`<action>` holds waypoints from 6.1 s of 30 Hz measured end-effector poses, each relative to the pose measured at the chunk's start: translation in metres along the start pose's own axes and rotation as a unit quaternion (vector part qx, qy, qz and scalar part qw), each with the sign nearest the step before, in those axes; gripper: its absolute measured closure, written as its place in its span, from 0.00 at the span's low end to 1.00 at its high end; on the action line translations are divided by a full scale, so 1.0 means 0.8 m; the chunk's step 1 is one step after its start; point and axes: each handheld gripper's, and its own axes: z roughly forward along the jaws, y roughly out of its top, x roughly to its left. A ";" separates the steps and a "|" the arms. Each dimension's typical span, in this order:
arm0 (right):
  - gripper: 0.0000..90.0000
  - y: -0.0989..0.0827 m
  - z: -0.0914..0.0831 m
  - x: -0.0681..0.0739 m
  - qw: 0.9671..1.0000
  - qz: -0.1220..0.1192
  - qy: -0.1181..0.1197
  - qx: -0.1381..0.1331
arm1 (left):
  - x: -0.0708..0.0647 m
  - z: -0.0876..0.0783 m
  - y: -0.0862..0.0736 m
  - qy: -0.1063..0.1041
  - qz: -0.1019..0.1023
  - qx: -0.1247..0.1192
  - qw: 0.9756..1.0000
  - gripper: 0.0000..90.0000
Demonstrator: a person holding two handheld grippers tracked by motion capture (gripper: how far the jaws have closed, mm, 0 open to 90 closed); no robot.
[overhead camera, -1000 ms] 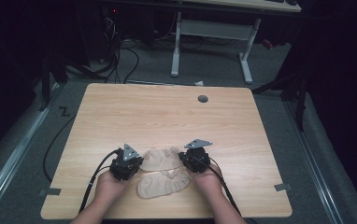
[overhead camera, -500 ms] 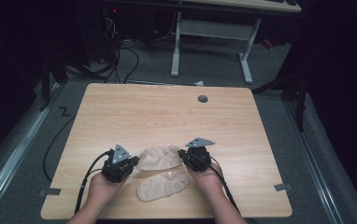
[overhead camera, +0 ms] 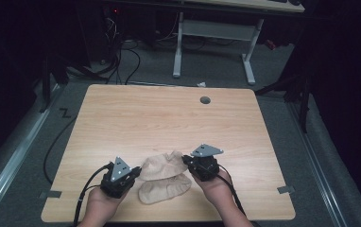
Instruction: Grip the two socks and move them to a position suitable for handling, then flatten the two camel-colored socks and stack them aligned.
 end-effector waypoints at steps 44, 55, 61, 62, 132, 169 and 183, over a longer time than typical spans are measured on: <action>0.97 -0.039 -0.001 0.019 0.999 -0.007 0.025 0.041 | -0.036 -0.010 -0.037 -0.018 0.029 0.069 0.997 0.97; 0.97 -0.044 0.007 0.015 0.998 -0.003 0.029 0.064 | -0.037 -0.003 -0.041 -0.030 0.032 0.082 0.996 0.97; 0.97 -0.048 0.011 0.012 0.996 0.000 0.027 0.081 | -0.039 0.004 -0.042 -0.040 0.034 0.093 0.994 0.94; 0.97 -0.049 0.011 0.011 0.996 0.004 0.026 0.083 | -0.040 0.005 -0.043 -0.042 0.035 0.095 0.994 0.94; 0.71 -0.034 0.020 -0.031 0.997 0.069 -0.017 0.028 | 0.049 -0.015 -0.024 0.041 -0.046 0.011 0.998 0.43; 0.69 -0.041 0.005 -0.046 0.996 0.085 -0.008 0.017 | 0.038 0.005 -0.015 0.053 -0.017 0.027 0.998 0.48; 0.69 -0.036 0.012 -0.038 0.996 0.082 -0.019 0.021 | 0.050 -0.004 -0.023 0.042 -0.035 0.026 0.998 0.48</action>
